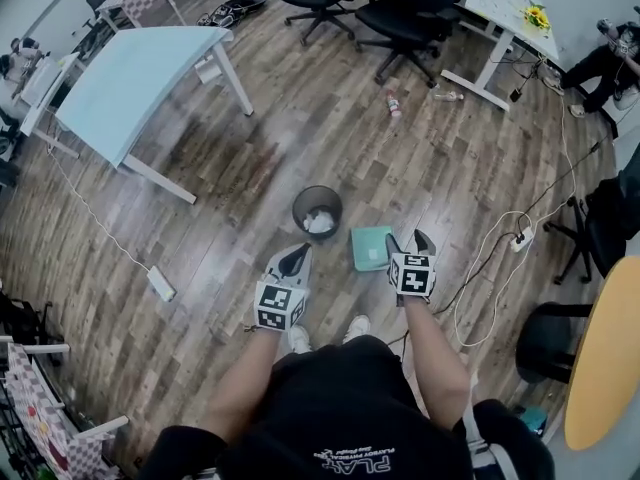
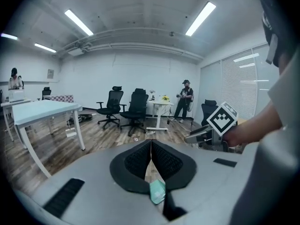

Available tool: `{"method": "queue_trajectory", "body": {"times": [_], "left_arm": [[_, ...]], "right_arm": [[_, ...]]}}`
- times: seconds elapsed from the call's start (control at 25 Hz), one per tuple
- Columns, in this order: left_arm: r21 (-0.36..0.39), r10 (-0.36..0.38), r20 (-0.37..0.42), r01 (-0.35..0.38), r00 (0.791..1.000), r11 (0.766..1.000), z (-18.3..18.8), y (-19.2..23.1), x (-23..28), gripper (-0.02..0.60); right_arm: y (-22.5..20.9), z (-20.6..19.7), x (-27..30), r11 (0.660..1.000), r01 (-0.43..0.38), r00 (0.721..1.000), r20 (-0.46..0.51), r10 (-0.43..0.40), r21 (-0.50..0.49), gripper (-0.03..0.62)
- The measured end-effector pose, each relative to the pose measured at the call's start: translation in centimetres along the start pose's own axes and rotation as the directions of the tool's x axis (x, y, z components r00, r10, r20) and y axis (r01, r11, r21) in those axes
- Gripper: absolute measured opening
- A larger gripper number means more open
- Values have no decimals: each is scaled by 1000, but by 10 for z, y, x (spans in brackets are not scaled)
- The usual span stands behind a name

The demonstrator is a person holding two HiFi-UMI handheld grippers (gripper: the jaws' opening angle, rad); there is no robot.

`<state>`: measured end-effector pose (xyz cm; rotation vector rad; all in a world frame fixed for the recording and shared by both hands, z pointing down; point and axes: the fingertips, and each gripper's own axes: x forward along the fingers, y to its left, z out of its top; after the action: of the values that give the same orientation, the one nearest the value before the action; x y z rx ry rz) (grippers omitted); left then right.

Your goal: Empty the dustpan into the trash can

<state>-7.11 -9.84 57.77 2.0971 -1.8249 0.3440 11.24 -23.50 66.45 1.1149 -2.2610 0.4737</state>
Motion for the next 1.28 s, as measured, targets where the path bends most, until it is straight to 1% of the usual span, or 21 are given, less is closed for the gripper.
{"method": "queue_trajectory", "body": {"times": [0.16, 0.4, 0.52, 0.68, 0.8, 0.96, 1.0, 1.12, 1.16, 1.28], "left_arm": [[58, -33, 20, 32, 999, 998, 15, -14, -7, 23], [90, -60, 64, 55, 996, 994, 36, -25, -30, 23], [87, -66, 105, 57, 992, 995, 55, -26, -41, 23], [83, -60, 158, 47, 986, 995, 76, -22, -58, 23], [63, -47, 193, 35, 980, 997, 84, -14, -71, 23], [17, -25, 223, 22, 975, 1000, 91, -4, -83, 23], [0, -19, 231, 20, 973, 1000, 92, -1, -86, 23], [-47, 2, 243, 10, 970, 999, 94, 8, -94, 23], [-54, 8, 245, 6, 969, 999, 94, 11, -97, 23], [-57, 17, 256, -3, 966, 998, 98, 15, -103, 23]], "right_arm": [[9, 38, -38, 998, 18, 993, 117, -11, -54, 287], [40, 78, -90, 993, 23, 969, 246, 6, -118, 287], [56, 95, -111, 988, 23, 955, 295, 23, -153, 287], [82, 110, -134, 981, 18, 941, 336, 48, -191, 284], [103, 119, -149, 976, 16, 925, 373, 68, -217, 249], [123, 129, -163, 969, 27, 907, 414, 79, -244, 208], [125, 132, -167, 970, 32, 901, 426, 77, -242, 200], [126, 141, -177, 974, 47, 883, 466, 62, -220, 135], [126, 143, -180, 975, 50, 875, 479, 62, -217, 110], [127, 151, -188, 975, 50, 854, 515, 71, -217, 74]]}}
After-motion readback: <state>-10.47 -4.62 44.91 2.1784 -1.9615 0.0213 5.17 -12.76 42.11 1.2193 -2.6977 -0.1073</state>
